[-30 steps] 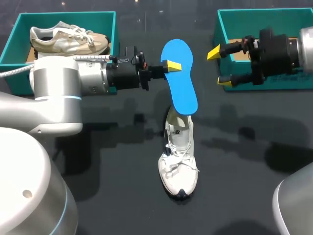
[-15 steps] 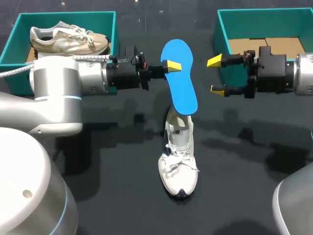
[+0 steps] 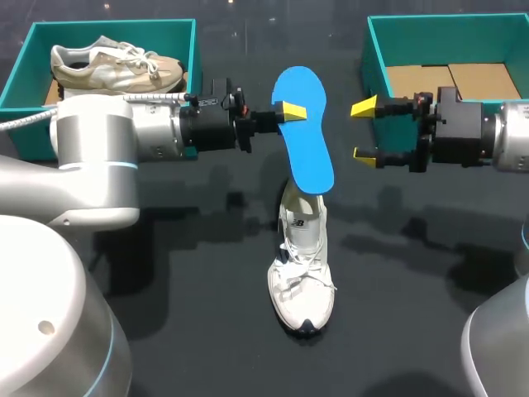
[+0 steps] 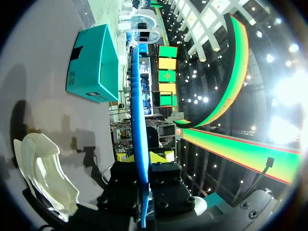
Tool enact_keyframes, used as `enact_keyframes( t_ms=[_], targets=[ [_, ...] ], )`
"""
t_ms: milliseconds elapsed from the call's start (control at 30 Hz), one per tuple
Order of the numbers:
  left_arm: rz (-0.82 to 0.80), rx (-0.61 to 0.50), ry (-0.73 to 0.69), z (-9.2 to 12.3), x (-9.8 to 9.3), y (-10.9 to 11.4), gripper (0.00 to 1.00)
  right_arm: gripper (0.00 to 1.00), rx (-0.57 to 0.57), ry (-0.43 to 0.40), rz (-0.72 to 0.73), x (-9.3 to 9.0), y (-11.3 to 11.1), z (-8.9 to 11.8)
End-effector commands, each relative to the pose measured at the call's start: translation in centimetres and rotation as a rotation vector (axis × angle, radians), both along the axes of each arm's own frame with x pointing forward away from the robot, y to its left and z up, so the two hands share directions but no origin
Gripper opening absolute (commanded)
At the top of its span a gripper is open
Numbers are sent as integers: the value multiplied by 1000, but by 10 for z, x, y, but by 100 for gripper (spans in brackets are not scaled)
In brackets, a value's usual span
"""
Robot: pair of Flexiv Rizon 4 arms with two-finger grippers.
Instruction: Take the shoe out of the shoebox, open the shoe tongue, remove and reinsert the insole, then place the shoe into the shoebox
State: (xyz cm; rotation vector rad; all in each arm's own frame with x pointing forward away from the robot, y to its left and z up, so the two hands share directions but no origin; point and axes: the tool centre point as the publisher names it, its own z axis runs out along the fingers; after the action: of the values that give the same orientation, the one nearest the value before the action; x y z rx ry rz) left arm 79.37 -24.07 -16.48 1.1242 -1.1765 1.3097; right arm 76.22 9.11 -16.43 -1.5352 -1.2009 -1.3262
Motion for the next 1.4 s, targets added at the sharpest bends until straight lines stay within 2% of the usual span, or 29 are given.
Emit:
enact_keyframes(
  t_ms=[33,167,433,633,667,700,1100,1400],
  targets=[
    [21,29,-81,2,-1,0,0,100,13,-2,4,2,2,-3],
    [24,66,-188,11,4,1,0,100,13,-2,4,2,2,-3],
    [20,109,-441,42,15,10,0,100,13,-2,4,2,2,-3],
    [-3,181,-823,53,15,16,0,100,13,-2,4,2,2,-3],
    [6,235,-947,52,17,17,0,100,13,-2,4,2,2,-3],
    [27,279,-991,52,21,17,0,100,13,-2,4,2,2,-3],
    [27,279,-991,52,21,17,0,100,13,-2,4,2,2,-3],
    [-1,150,-1311,34,25,15,0,100,13,-2,4,2,2,-3]
  ],
)
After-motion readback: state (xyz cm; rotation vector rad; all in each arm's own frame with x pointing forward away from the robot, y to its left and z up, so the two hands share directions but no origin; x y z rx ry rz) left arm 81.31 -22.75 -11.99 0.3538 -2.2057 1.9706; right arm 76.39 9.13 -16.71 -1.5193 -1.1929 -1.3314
